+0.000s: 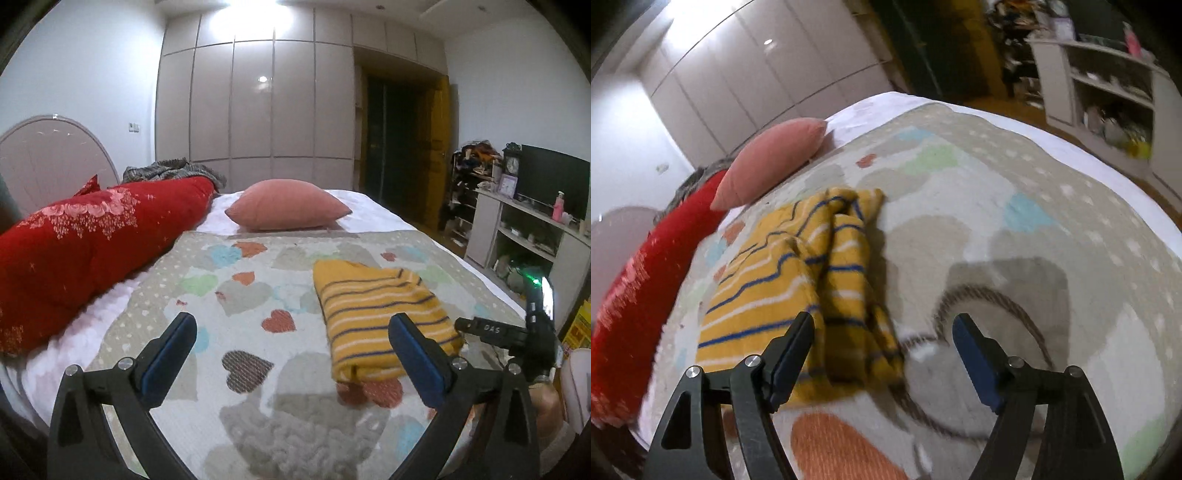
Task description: Fold small clothes
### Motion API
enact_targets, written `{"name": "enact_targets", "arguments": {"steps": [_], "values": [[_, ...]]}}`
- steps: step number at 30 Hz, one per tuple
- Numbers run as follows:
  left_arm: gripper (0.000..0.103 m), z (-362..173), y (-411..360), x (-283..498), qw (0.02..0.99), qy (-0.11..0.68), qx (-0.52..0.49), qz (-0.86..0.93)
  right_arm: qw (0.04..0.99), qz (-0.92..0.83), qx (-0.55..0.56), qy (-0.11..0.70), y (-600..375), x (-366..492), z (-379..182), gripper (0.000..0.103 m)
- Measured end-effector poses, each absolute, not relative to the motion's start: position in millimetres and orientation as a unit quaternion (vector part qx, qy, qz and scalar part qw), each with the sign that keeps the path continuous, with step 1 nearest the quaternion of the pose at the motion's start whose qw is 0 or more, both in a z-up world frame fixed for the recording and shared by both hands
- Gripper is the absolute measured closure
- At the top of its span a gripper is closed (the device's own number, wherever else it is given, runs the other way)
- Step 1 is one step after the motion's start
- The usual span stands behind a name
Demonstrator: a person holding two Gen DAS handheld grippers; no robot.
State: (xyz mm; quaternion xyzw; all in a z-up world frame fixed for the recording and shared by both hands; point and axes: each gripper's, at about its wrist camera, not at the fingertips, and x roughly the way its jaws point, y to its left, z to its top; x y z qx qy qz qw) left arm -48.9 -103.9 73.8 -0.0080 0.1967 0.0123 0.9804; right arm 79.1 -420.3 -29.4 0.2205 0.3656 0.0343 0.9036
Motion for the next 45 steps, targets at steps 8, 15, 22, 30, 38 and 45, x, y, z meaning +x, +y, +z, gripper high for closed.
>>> {"name": "enact_targets", "arguments": {"steps": [8, 15, 22, 30, 38, 45], "values": [[0.0, 61.1, -112.5, -64.4, 0.967, 0.25, -0.048, -0.02, 0.928, 0.049, 0.164, 0.331, -396.4, 23.1, 6.6, 0.017], [0.0, 39.0, -116.5, -58.9, 0.952, 0.3, -0.049, -0.022, 0.929, 0.065, 0.121, 0.344, -363.6, 24.7, 3.1, 0.017], [0.0, 35.9, -120.4, -61.1, 0.951, 0.305, -0.044, -0.027, 0.933, 0.063, 0.085, 0.343, -350.4, 20.9, -1.4, 0.017], [0.0, 29.3, -118.7, -59.2, 0.947, 0.318, -0.039, -0.016, 0.928, 0.067, 0.086, 0.356, -347.9, 22.3, -9.2, 0.016], [0.0, 22.6, -118.6, -56.6, 0.943, 0.332, -0.034, -0.009, 0.93, 0.072, 0.069, 0.355, -339.7, 18.9, -9.6, 0.016], [0.0, 21.2, -118.1, -56.1, 0.942, 0.332, -0.034, -0.008, 0.931, 0.076, 0.053, 0.353, -332.4, 16.1, -10.4, 0.015]]}}
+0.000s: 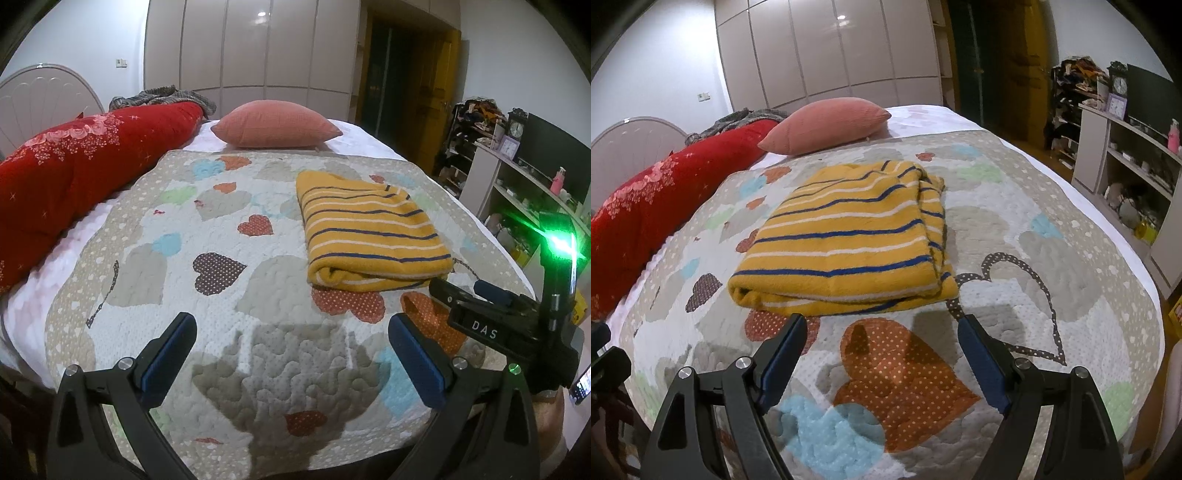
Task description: Fold small clothes
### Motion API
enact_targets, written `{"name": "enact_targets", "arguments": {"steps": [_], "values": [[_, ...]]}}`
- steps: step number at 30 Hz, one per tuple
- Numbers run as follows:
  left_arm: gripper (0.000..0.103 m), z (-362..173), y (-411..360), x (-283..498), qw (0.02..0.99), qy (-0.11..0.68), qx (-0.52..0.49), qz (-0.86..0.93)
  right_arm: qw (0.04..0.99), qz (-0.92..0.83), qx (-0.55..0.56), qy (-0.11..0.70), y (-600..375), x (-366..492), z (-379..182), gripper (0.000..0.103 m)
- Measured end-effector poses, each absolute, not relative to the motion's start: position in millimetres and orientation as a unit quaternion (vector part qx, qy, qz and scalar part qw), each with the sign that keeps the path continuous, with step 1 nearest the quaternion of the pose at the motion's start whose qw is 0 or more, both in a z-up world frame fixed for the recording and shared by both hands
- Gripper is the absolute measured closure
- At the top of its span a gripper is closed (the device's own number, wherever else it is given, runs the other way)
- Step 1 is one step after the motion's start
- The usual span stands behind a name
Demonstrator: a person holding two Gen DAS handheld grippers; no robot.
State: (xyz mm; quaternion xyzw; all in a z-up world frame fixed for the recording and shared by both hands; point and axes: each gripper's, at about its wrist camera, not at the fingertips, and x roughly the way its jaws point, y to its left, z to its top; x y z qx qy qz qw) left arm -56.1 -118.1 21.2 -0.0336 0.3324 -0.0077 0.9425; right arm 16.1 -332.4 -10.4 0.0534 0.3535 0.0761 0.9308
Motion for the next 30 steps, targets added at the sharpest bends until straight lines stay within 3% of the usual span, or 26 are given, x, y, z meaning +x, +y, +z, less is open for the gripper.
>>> {"name": "enact_targets", "arguments": {"steps": [30], "values": [[0.0, 6.8, -116.0, -48.6, 0.931, 0.362, -0.05, -0.014, 0.934, 0.077, 0.029, 0.347, -326.0, 9.0, -13.0, 0.014]]}}
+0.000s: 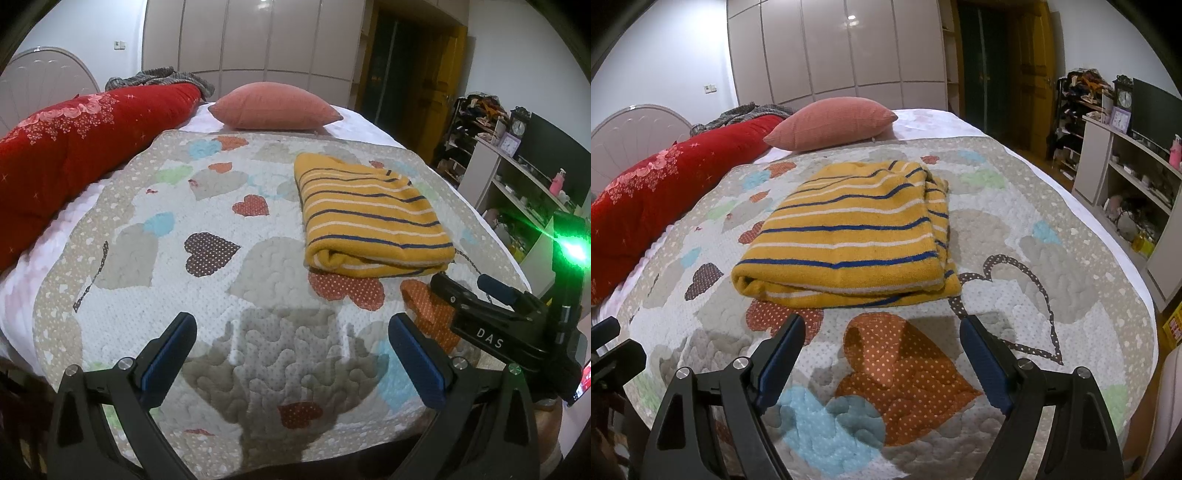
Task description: Fold small clothes
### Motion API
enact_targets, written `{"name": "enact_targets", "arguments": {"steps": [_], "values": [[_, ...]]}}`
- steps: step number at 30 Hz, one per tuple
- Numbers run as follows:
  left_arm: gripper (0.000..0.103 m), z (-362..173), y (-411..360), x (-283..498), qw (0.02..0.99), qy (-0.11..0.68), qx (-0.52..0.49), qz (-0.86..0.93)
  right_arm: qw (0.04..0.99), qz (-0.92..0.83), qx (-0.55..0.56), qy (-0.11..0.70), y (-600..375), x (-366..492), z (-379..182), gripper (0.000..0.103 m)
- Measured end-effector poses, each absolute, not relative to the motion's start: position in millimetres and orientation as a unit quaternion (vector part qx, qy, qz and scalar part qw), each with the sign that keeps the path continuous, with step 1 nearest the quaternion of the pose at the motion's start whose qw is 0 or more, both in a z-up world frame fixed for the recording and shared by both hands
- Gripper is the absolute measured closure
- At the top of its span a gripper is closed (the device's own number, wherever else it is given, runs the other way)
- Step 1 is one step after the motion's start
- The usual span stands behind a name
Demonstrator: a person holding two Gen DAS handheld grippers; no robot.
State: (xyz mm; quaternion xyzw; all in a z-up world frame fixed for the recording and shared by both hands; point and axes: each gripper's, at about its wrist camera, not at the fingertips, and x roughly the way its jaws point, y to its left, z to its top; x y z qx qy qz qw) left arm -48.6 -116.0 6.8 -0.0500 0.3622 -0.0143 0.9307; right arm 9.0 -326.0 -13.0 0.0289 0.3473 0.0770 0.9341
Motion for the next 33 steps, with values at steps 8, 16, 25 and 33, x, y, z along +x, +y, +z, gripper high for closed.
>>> {"name": "enact_targets", "arguments": {"steps": [8, 16, 25, 33], "values": [[0.0, 4.1, -113.5, -47.9, 0.929, 0.367, -0.053, -0.012, 0.934, 0.077, 0.029, 0.349, -325.2, 7.9, -13.2, 0.013], [0.0, 1.2, -110.5, -47.6, 0.926, 0.374, -0.058, -0.011, 0.934, 0.078, 0.027, 0.348, -324.2, 6.6, -13.4, 0.013], [0.0, -3.5, -111.2, -45.5, 0.921, 0.385, -0.06, -0.009, 0.932, 0.08, 0.023, 0.352, -323.8, 4.1, -16.0, 0.013], [0.0, -2.8, -114.8, -49.2, 0.925, 0.377, -0.042, -0.002, 0.936, 0.071, 0.025, 0.342, -329.9, -0.8, -11.8, 0.012]]}}
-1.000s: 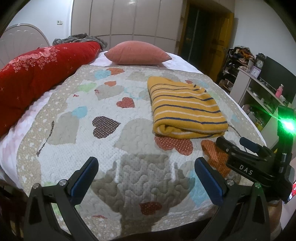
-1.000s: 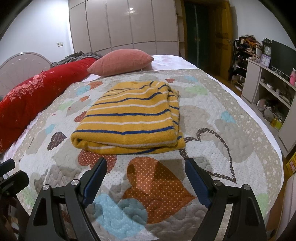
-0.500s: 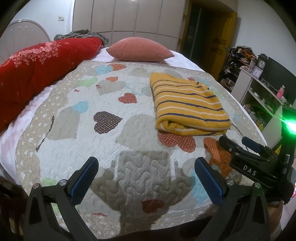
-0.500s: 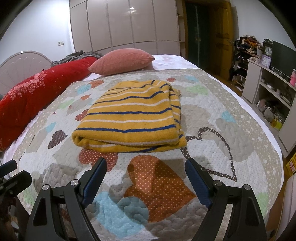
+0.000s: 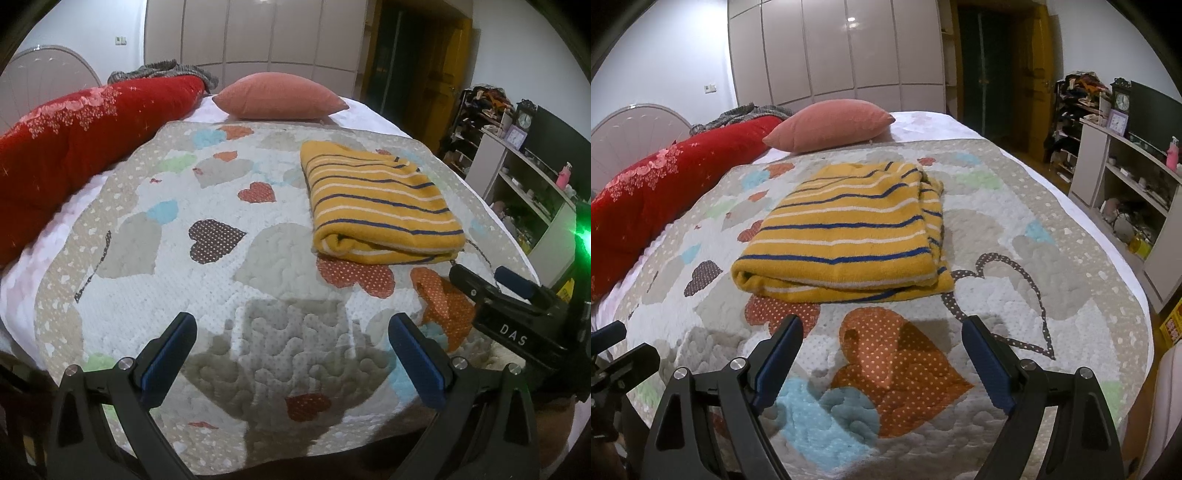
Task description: Fold small clothes
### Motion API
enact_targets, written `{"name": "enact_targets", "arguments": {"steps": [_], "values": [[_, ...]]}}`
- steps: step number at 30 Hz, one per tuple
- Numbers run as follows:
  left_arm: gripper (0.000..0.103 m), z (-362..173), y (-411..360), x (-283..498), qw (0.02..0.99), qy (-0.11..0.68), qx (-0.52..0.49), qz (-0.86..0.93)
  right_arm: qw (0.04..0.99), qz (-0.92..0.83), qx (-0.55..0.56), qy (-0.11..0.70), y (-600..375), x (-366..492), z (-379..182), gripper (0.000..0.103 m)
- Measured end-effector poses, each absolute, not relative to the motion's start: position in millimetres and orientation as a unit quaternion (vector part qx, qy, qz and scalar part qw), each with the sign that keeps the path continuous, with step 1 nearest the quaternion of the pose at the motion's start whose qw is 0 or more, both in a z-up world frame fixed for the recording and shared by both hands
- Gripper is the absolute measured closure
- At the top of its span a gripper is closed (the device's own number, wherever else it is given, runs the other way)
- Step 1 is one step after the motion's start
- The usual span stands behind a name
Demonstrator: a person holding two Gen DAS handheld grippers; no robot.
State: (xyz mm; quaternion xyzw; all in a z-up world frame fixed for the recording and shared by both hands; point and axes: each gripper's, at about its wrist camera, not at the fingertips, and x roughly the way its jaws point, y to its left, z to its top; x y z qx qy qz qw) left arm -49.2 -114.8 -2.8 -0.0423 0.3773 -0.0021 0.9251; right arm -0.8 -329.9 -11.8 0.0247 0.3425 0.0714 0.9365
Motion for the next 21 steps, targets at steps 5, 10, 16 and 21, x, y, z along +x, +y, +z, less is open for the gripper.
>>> {"name": "enact_targets", "arguments": {"steps": [5, 10, 16, 21], "values": [[0.0, -5.7, -111.1, -49.0, 0.923, 0.383, -0.036, 0.015, 0.938, 0.073, 0.002, 0.338, -319.3, -4.3, -10.0, 0.012], [0.0, -9.9, -110.3, -48.7, 0.922, 0.386, -0.006, 0.041, 0.942, 0.07, -0.02, 0.329, -310.6, -8.7, -7.7, 0.012], [0.0, -11.1, -113.2, -50.8, 0.923, 0.381, 0.012, 0.047, 0.942, 0.065, -0.02, 0.328, -312.2, -8.4, -7.0, 0.012], [0.0, -10.1, -115.1, -52.2, 0.924, 0.377, 0.02, 0.053, 0.941, 0.064, -0.016, 0.331, -314.8, -8.2, -8.0, 0.012]]}}
